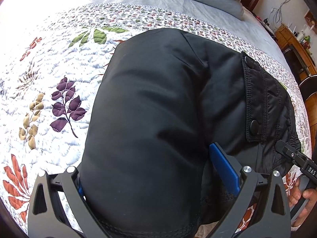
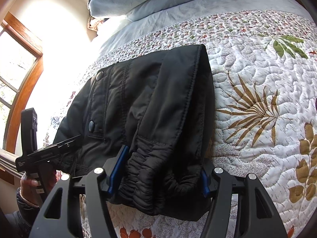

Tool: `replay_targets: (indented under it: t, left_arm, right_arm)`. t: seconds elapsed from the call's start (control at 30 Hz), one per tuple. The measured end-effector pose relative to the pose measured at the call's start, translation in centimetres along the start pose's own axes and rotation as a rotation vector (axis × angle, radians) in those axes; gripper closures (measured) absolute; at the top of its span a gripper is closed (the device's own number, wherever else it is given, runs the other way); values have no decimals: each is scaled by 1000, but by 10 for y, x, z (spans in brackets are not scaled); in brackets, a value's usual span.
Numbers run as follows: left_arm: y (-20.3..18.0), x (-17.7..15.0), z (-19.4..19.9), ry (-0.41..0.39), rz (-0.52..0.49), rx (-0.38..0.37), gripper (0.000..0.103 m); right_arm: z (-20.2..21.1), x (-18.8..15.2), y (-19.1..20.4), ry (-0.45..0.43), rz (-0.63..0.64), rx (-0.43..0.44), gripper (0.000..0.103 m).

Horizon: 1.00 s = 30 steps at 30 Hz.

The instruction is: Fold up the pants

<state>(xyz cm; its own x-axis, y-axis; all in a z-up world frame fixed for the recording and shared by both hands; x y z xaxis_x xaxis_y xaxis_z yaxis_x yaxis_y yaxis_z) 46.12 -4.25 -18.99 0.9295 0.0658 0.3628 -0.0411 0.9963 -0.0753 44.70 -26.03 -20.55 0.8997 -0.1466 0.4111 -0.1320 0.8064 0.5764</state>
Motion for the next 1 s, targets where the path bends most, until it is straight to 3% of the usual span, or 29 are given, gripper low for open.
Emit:
replay_targets:
  t: [0.57, 1.0]
  left_arm:
    - [-41, 40, -27, -30, -43, 0, 2]
    - [-27, 29, -37, -61, -46, -55, 2]
  right_arm:
    - [16, -1, -19, -24, -29, -11, 41]
    - [13, -9, -31, -32, -105, 68, 33]
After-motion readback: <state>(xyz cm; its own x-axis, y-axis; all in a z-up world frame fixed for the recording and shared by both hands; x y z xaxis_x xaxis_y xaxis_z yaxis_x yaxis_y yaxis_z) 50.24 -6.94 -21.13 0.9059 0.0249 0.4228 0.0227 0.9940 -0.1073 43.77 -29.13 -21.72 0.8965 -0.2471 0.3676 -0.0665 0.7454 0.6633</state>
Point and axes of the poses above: each gripper's, at about its wrist camera, not at the fingertips, and z roughly against the way its jaws point, y to its left, x to its top, the point moved 9 cm from there along -z, roughly the way its jaws point, and after that the axes turned 6 degrees about x, right-handed, at the moved point
